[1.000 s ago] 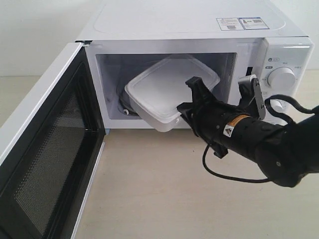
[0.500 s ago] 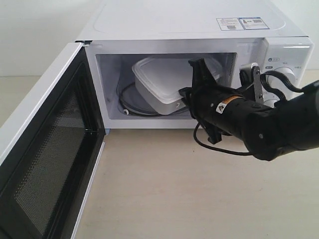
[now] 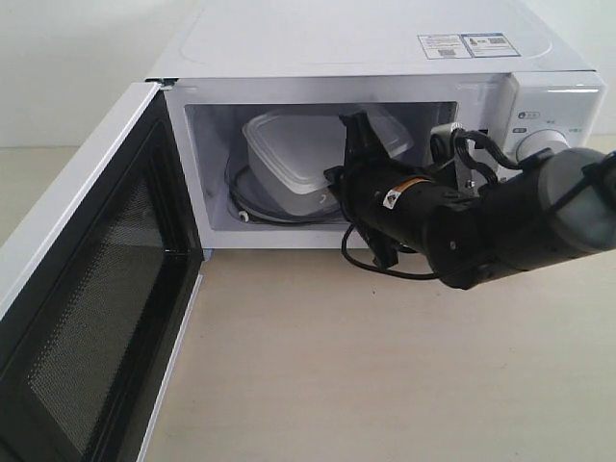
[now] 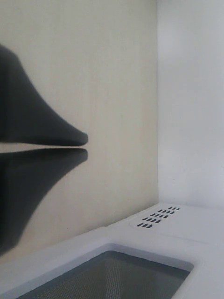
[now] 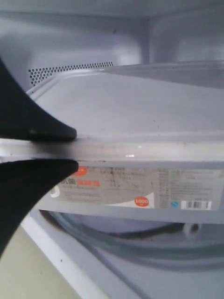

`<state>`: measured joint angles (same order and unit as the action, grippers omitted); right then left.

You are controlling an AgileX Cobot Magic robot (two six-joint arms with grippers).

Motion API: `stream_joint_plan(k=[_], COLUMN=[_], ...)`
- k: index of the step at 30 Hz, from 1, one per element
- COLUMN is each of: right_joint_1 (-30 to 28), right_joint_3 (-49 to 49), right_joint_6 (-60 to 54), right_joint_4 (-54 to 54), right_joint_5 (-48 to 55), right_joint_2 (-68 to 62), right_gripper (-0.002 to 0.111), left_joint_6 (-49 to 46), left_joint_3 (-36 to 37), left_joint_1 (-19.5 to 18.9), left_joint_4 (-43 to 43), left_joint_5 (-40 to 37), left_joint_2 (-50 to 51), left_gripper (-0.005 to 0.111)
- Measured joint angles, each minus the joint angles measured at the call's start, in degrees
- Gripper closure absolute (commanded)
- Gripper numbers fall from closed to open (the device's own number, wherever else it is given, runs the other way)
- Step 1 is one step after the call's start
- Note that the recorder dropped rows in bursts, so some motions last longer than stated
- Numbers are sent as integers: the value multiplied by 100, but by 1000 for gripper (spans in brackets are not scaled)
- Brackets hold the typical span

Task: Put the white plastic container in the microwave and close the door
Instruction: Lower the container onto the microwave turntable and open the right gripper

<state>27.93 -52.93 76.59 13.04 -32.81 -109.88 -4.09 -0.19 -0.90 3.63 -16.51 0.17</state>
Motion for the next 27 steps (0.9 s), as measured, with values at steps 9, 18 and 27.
stream_joint_plan(k=[9,18,27], right_joint_1=[0,0,0], right_joint_3=[-214,-233,-233], right_joint_6=[0,0,0], right_joint_4=[-128,-228,-228], right_joint_5=[375,375,289], right_joint_2=[-86,-86,-86], right_gripper=[108,108,108], left_joint_6=[0,0,0], left_joint_3=[0,0,0], left_joint_1=[0,0,0], left_joint_4=[0,0,0], left_joint_5=[0,0,0], left_joint_2=[0,0,0], left_gripper=[102,102,102])
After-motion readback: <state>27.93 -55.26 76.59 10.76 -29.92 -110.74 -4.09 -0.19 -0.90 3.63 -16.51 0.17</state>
